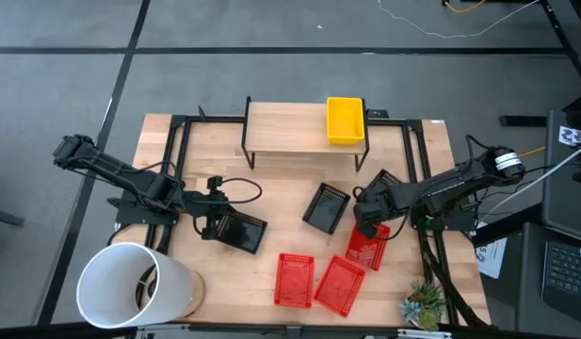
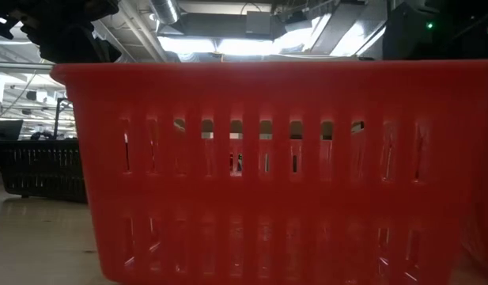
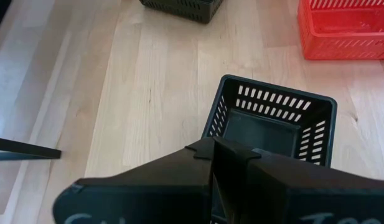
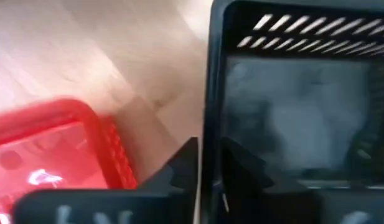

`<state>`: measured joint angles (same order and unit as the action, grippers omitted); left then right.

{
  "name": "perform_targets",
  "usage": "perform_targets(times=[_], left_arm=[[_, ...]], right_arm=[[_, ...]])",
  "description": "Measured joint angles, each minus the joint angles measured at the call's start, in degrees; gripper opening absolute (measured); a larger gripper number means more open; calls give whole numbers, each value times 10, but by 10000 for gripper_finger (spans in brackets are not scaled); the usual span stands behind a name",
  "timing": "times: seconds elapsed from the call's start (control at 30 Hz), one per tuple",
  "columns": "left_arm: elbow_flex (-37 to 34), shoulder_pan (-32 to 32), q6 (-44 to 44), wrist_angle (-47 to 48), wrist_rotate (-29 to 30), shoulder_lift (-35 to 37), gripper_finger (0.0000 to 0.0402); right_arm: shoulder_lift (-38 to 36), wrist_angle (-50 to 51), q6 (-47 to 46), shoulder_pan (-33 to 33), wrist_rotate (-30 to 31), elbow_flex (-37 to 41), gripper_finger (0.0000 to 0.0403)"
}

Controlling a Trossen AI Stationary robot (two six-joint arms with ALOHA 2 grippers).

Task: Stack baskets on shelf by color
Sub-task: Put the right black basket on the shelf

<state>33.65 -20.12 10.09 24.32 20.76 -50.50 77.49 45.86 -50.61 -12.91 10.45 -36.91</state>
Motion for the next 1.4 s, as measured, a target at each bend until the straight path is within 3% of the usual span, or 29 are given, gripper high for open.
perform_targets(times=[0.1,0.27,0.43,0.7,0.87,1.0,1.17,1.27,1.4], left_arm=[[0,0,-1,0,0,0,0],[0,0,-6,0,0,0,0],[-35,0,-67,-19,-4,11,0],[-170,9,-107,-184,-59,145,0],[-250,48,-110,-215,-63,240,0],[-298,85,-122,-264,-88,304,0],[-328,114,-123,-284,-100,352,0],[-330,122,-122,-283,-100,365,0],[-330,123,-123,-283,-100,365,0]], right_arm=[[0,5,1,0,6,-5,10],[0,60,-1,-5,33,-58,3],[0,149,-8,-23,55,-151,2],[1,237,-31,-81,53,-330,1],[0,189,62,-92,150,-418,0],[0,61,249,-38,157,-437,0],[15,-71,443,90,54,-438,0],[52,-80,505,173,-13,-462,0],[127,-33,593,247,-53,-530,0]])
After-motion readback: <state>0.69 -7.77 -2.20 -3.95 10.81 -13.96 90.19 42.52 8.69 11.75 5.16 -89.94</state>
